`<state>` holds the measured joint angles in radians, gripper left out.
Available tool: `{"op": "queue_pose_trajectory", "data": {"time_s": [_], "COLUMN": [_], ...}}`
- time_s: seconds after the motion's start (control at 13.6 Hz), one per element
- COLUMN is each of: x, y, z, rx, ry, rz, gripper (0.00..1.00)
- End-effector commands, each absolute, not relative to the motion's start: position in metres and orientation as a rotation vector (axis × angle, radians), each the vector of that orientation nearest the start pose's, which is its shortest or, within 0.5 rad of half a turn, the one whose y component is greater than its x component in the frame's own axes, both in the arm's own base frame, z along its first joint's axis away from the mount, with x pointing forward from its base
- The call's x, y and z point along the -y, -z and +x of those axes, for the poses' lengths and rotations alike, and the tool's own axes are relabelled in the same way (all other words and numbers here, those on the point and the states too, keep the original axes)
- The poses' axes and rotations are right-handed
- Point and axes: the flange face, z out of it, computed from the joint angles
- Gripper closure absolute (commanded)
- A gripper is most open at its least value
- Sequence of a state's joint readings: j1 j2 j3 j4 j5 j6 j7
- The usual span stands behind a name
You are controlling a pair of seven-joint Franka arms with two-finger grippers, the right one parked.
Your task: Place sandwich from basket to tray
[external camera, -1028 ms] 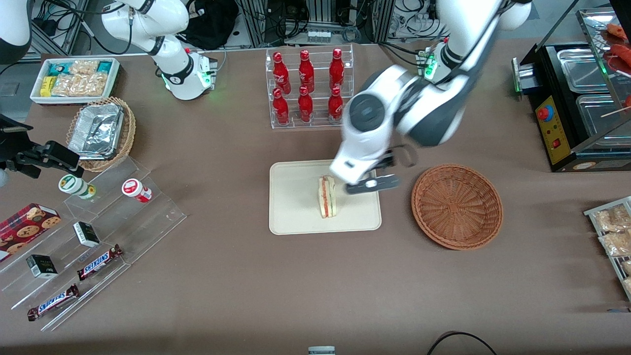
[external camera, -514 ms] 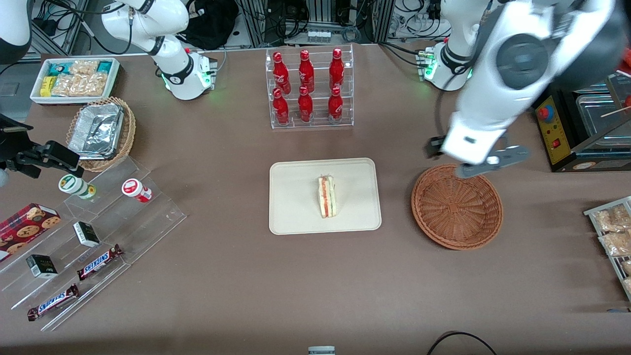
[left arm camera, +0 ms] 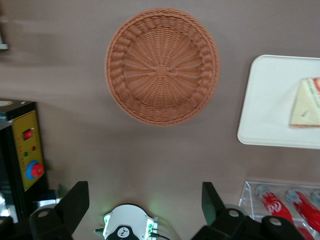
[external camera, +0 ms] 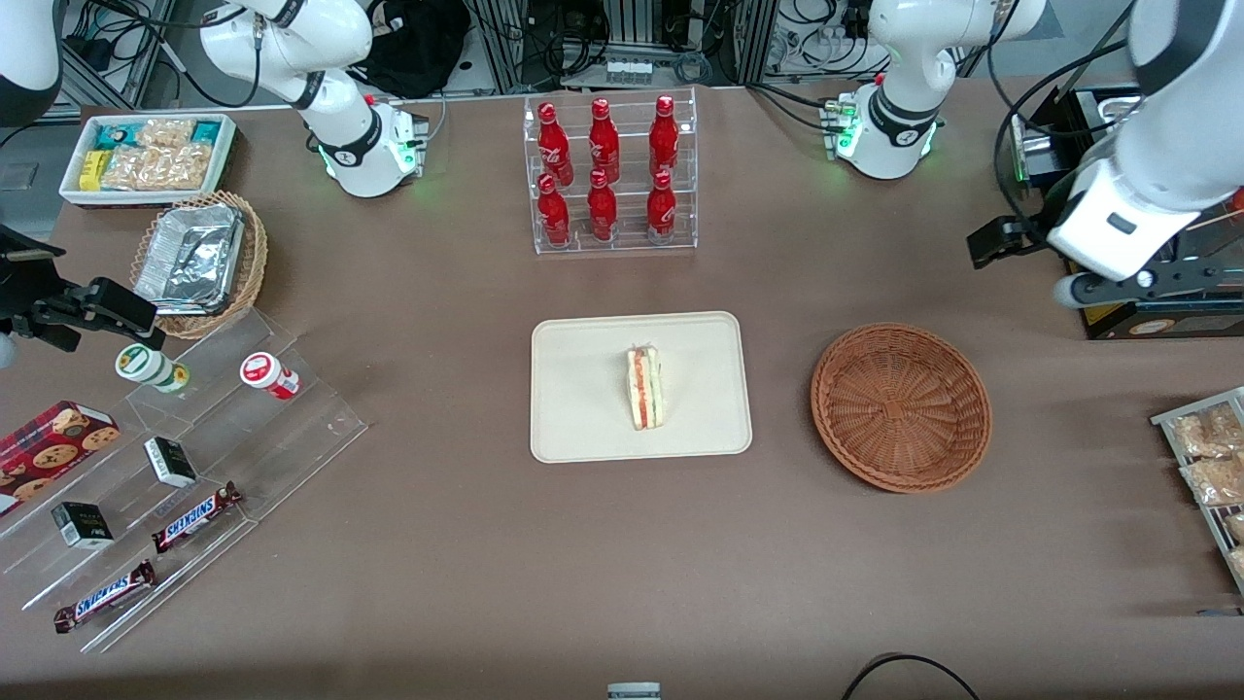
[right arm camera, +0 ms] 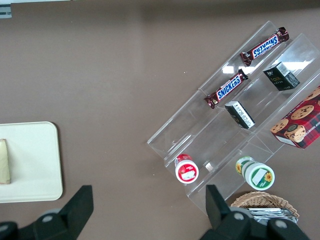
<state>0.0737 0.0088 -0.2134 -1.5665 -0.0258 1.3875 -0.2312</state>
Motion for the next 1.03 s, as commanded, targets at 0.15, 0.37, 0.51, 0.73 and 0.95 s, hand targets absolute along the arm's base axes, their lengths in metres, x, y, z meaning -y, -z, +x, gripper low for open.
{"op": "queue_pose_trajectory", "data": {"time_s": [0.15, 0.37, 0.51, 0.73, 0.95], "x": [0.067, 0.067, 0.08, 0.053, 0.051], "y": [-0.623, -0.632, -0.634, -0.641, -0.642], "z": [0.535, 0.532, 0.533, 0.531, 0.532], "rx": [0.097, 0.087, 0.039, -0.011, -0.019], "ry": [-0.238, -0.21, -0.171, -0.141, -0.127], "rz": [-3.129, -3.074, -3.056, -3.072, -3.071], "gripper": [0.0, 0.0, 0.0, 0.0, 0.0]}}
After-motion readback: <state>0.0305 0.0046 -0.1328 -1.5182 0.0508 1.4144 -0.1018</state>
